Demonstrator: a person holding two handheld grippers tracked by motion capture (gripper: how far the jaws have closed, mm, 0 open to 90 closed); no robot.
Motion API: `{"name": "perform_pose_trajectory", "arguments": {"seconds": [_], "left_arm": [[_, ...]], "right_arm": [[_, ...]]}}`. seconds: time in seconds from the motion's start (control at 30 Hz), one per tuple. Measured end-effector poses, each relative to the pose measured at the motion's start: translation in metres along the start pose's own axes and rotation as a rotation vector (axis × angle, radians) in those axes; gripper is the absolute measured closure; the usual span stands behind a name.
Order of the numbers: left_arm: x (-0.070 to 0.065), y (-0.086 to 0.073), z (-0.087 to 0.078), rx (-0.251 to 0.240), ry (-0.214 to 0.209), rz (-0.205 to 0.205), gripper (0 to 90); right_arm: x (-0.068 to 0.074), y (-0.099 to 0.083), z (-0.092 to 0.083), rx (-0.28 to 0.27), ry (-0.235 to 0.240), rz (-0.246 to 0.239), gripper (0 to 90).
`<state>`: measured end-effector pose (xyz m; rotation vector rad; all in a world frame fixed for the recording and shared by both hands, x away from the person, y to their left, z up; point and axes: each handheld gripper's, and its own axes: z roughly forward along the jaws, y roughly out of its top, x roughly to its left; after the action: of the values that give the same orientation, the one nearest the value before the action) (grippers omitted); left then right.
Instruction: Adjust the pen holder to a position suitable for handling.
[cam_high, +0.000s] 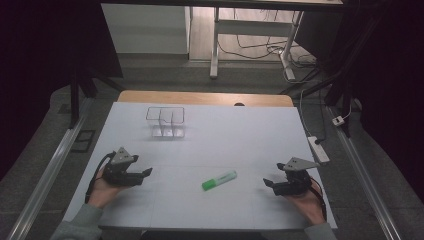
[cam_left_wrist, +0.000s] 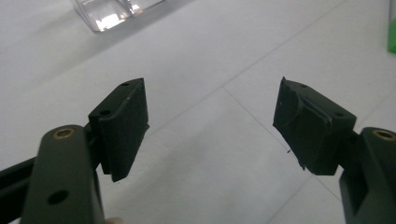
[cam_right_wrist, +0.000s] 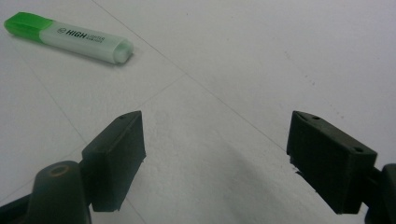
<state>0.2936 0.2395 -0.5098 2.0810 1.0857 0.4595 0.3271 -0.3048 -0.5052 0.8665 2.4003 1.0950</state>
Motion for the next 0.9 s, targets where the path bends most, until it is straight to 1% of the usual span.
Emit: {"name": "perform_pose_trajectory", "arguments": {"seconds": [0.1,0.2,0.3,0.43,0.5,0.57,0.67,0.9], "left_arm": [[0.006,0.006,-0.001,-0.005,-0.001,-0.013,26.4],[0.011,0.012,-0.002,-0.011,-0.008,-0.025,26.5],[0.015,0.018,-0.001,-0.01,0.0,-0.025,26.5],[0.019,0.026,0.002,-0.011,-0.001,-0.023,26.5],[0.02,0.03,0.003,-0.007,0.012,-0.015,26.3],[0.023,0.033,0.004,-0.01,0.019,-0.018,26.2],[0.028,0.037,0.006,0.003,0.03,-0.019,26.2],[0.042,0.048,0.01,0.006,0.039,-0.047,26.2]], "right_arm": [[0.0,0.0,0.0,0.005,-0.013,-0.006,19.0],[-0.001,-0.001,-0.001,-0.003,-0.007,-0.001,19.2],[-0.002,-0.001,-0.001,-0.006,-0.014,0.001,19.1],[-0.002,-0.001,-0.001,0.001,-0.017,0.002,19.0],[-0.001,-0.001,-0.001,0.004,-0.017,0.0,19.0],[-0.002,-0.001,-0.001,0.002,-0.017,0.005,18.9],[-0.002,-0.002,-0.001,0.002,-0.018,0.007,18.9],[-0.002,-0.001,0.0,0.003,-0.023,0.01,18.9]]}}
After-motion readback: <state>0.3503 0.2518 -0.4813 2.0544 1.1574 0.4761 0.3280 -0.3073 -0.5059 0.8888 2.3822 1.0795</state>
